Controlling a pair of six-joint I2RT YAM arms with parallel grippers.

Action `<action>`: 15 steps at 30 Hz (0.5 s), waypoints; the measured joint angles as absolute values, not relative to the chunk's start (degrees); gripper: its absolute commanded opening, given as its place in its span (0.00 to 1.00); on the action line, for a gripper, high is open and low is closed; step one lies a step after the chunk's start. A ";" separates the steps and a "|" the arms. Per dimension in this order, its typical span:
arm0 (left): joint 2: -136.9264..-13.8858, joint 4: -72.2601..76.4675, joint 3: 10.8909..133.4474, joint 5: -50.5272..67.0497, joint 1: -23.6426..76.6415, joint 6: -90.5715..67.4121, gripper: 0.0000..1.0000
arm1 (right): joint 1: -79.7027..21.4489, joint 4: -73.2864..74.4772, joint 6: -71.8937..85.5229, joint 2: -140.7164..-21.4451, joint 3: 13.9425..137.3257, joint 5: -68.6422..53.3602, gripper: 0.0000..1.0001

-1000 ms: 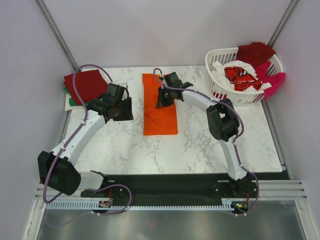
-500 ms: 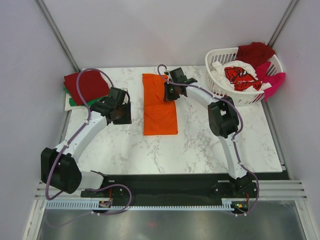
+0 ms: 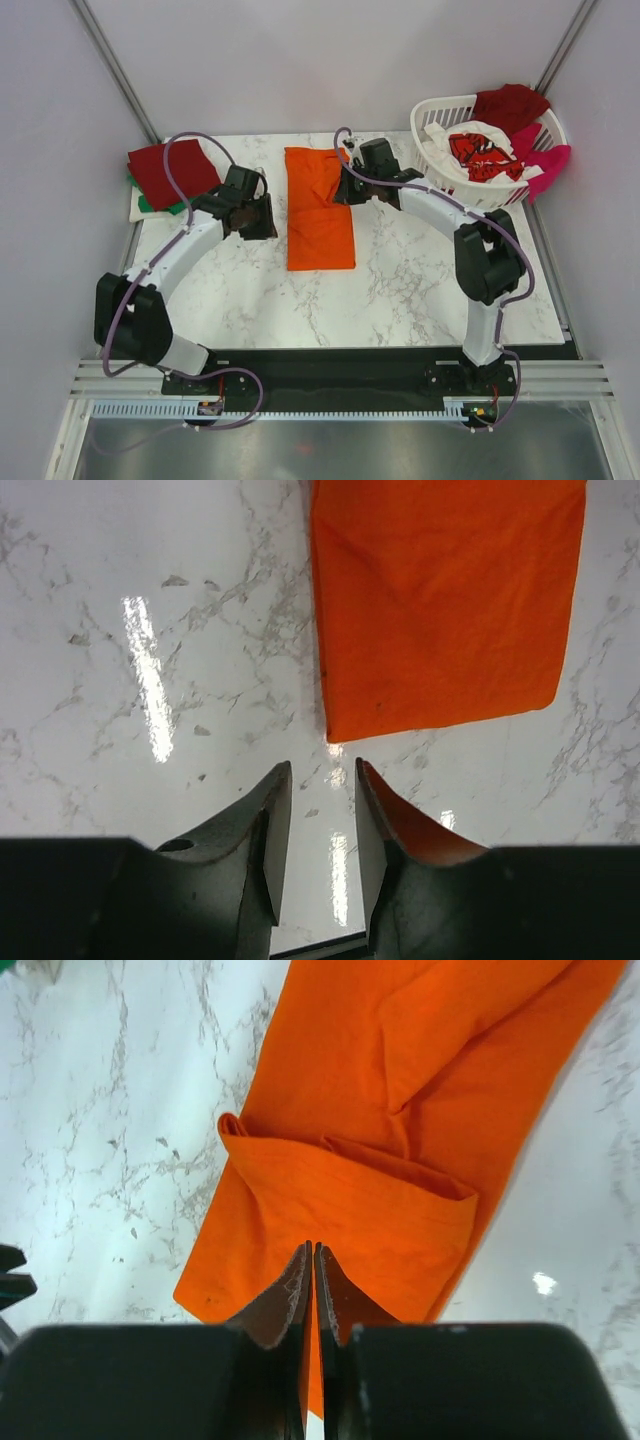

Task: Fold and stack the t-shirts
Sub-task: Fold the tshirt

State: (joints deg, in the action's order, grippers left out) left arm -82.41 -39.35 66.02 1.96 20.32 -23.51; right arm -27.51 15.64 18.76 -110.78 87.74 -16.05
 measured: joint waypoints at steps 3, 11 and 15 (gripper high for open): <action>-88.05 -37.04 69.12 3.44 20.32 -24.80 0.34 | -27.51 14.20 19.99 -114.67 87.22 -19.27 0.07; -106.06 -33.30 79.50 5.21 20.32 -26.22 0.30 | -26.09 12.91 20.93 -120.90 87.22 -22.68 0.07; -112.14 -32.56 83.35 5.13 20.32 -26.37 0.29 | -23.99 11.94 20.80 -122.89 87.24 -22.90 0.08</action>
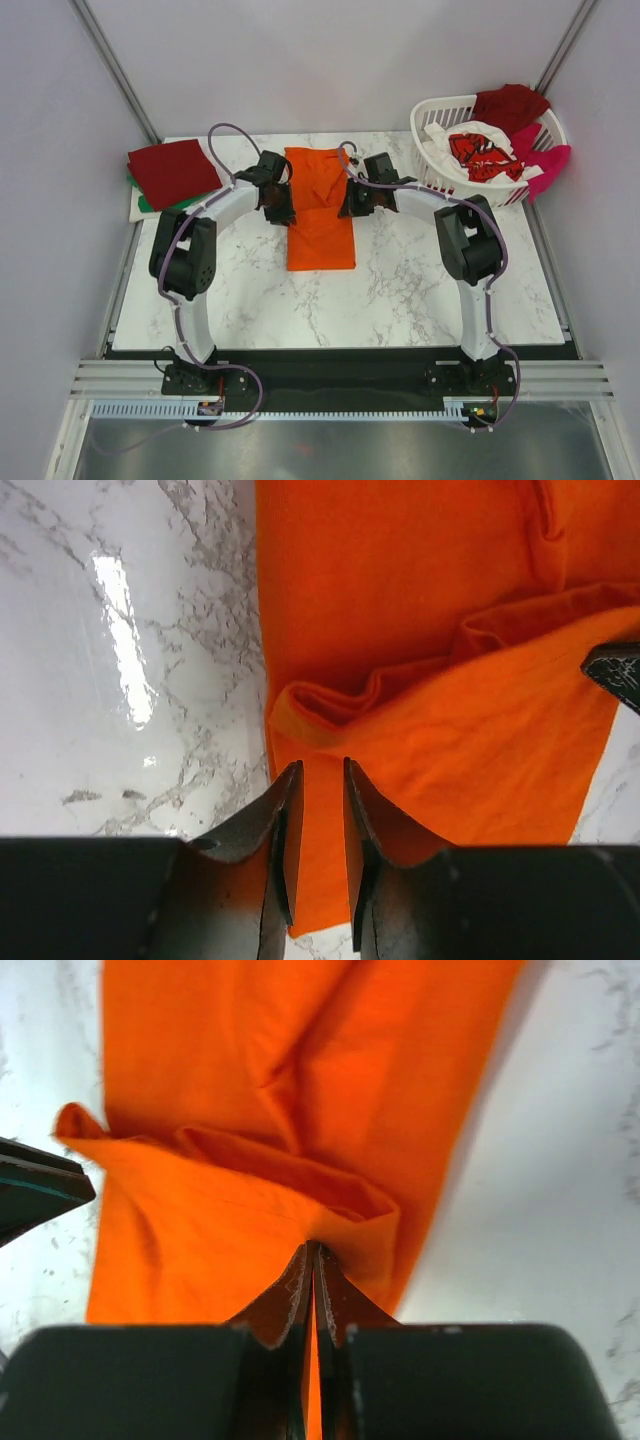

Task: Fold and stack the t-shirts
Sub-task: Fold the tshirt

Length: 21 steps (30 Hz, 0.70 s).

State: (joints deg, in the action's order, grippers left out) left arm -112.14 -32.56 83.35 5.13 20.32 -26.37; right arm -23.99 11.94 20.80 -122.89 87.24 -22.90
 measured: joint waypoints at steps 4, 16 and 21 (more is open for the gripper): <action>-115.66 -32.36 84.82 5.08 20.32 -26.37 0.28 | -22.35 11.09 20.64 -125.45 87.24 -23.07 0.08; -116.62 -32.45 84.79 4.56 20.32 -26.37 0.27 | -21.89 8.62 20.80 -126.69 87.39 -26.00 0.14; -111.26 -32.64 82.50 4.38 20.32 -26.37 0.29 | -21.91 12.47 20.80 -123.00 86.80 -24.36 0.20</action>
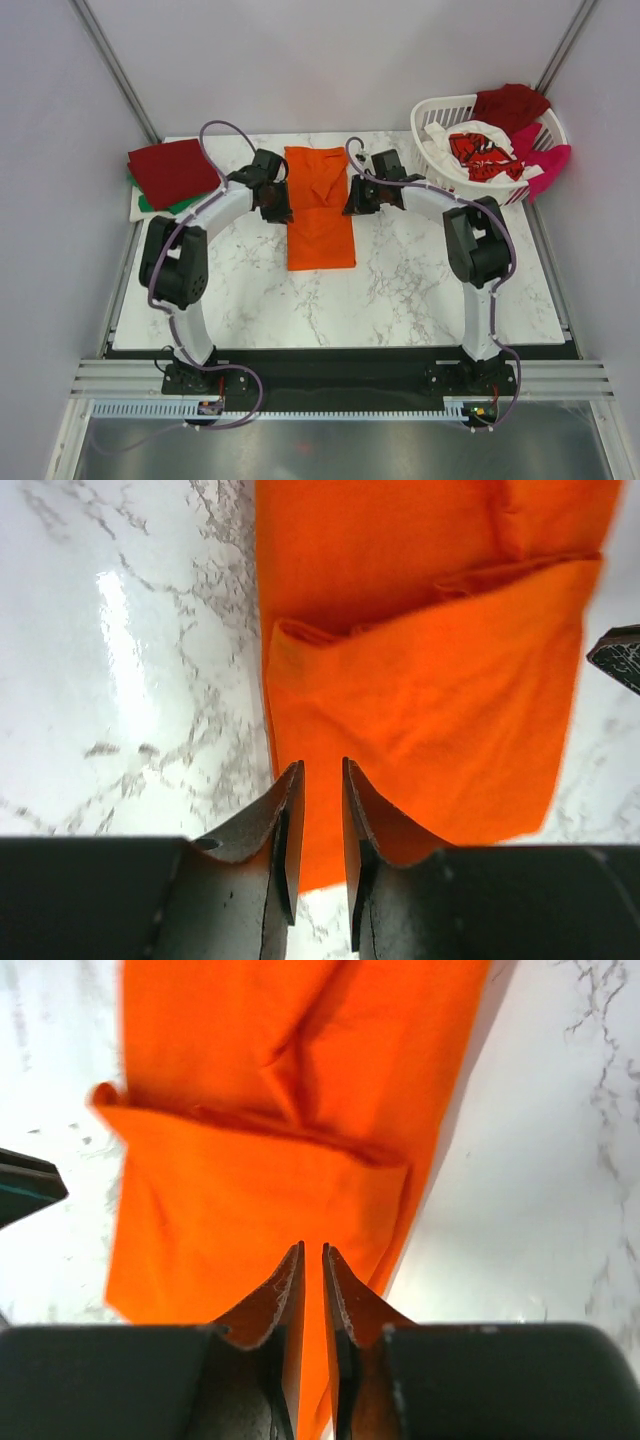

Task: Fold and stack the t-shirts
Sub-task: Fold the tshirt

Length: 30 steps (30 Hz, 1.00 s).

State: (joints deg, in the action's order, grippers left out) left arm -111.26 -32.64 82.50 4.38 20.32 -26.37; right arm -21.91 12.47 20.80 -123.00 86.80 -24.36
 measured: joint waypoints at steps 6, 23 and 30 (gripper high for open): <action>-96.29 -31.51 76.44 4.49 20.49 -26.83 0.29 | -22.15 13.76 22.02 -108.42 79.90 -24.51 0.09; -93.17 -29.06 61.71 4.67 28.58 -32.32 0.25 | -26.94 5.72 27.18 -99.92 54.02 -28.80 0.00; -96.14 -27.18 60.64 4.43 28.58 -32.60 0.25 | -26.81 2.94 26.44 -102.74 50.68 -28.84 0.00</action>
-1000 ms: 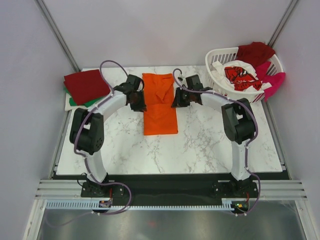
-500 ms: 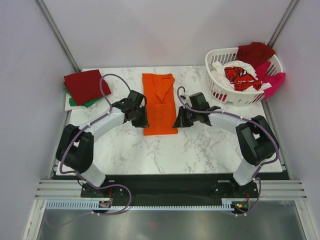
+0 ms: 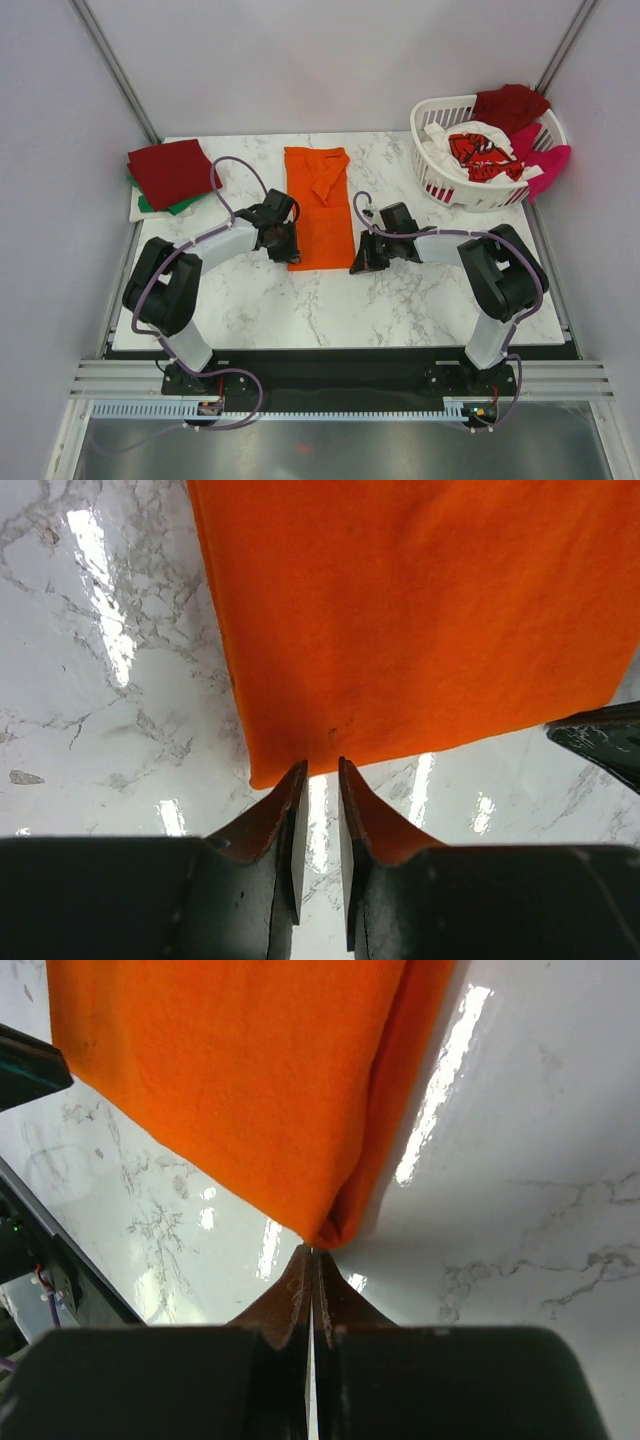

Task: Fold and stack the t-shirts
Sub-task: Fold the tshirt

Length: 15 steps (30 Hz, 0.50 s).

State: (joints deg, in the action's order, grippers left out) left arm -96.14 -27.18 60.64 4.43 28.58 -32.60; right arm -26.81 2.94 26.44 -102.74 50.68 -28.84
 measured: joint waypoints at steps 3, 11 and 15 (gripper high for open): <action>-96.86 -27.03 59.83 3.77 28.58 -32.60 0.24 | -26.72 1.43 26.26 -102.87 50.15 -29.65 0.00; -98.06 -25.23 57.41 2.83 28.58 -32.60 0.24 | -26.63 -0.43 25.87 -101.84 48.25 -31.16 0.00; -98.06 -24.34 56.97 2.92 28.58 -32.60 0.23 | -26.74 1.96 25.67 -98.39 46.81 -32.82 0.00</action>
State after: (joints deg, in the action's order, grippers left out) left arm -98.06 -24.34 56.97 2.92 28.58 -32.60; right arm -26.74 1.96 25.67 -98.39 46.81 -32.82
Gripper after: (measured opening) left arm 0.236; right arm 0.008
